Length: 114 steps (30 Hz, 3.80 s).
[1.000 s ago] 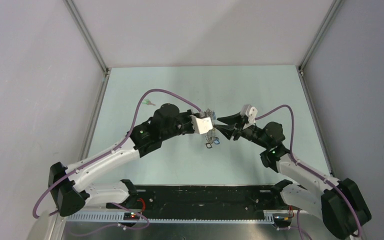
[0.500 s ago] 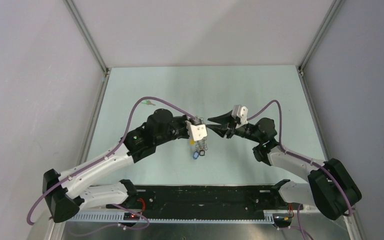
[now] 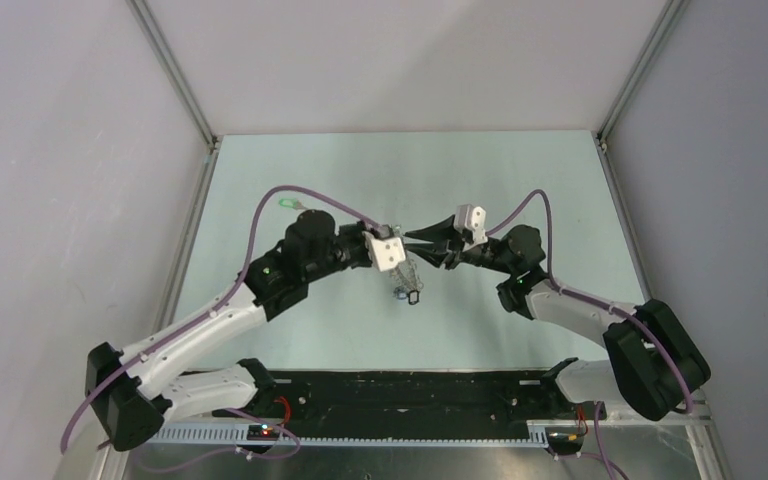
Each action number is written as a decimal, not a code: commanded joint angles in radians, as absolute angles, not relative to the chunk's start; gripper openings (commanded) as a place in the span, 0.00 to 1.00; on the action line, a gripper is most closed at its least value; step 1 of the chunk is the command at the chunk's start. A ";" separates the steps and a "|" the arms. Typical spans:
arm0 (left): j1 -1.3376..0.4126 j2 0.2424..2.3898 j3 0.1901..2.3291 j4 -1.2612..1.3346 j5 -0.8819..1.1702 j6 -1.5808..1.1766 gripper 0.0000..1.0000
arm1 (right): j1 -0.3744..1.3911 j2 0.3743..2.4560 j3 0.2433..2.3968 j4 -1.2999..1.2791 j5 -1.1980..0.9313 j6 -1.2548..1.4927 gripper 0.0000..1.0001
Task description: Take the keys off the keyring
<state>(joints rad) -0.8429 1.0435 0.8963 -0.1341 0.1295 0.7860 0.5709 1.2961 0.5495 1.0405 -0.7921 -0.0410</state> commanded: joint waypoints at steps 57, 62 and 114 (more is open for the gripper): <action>-0.702 1.062 0.902 0.069 0.388 0.759 0.00 | 0.412 1.420 0.703 1.415 -0.933 0.336 0.00; -0.703 1.060 0.900 0.069 0.389 0.762 0.00 | 0.392 1.410 0.703 1.426 -0.913 0.383 0.00; -0.707 0.997 0.892 0.048 0.347 0.813 0.00 | 0.479 1.370 0.945 0.548 -0.691 0.103 0.00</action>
<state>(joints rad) -0.7055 1.0443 0.8955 0.0120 0.3241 0.7956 0.4713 1.3949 0.8715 0.7353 -0.7761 0.2401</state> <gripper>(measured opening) 0.015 0.010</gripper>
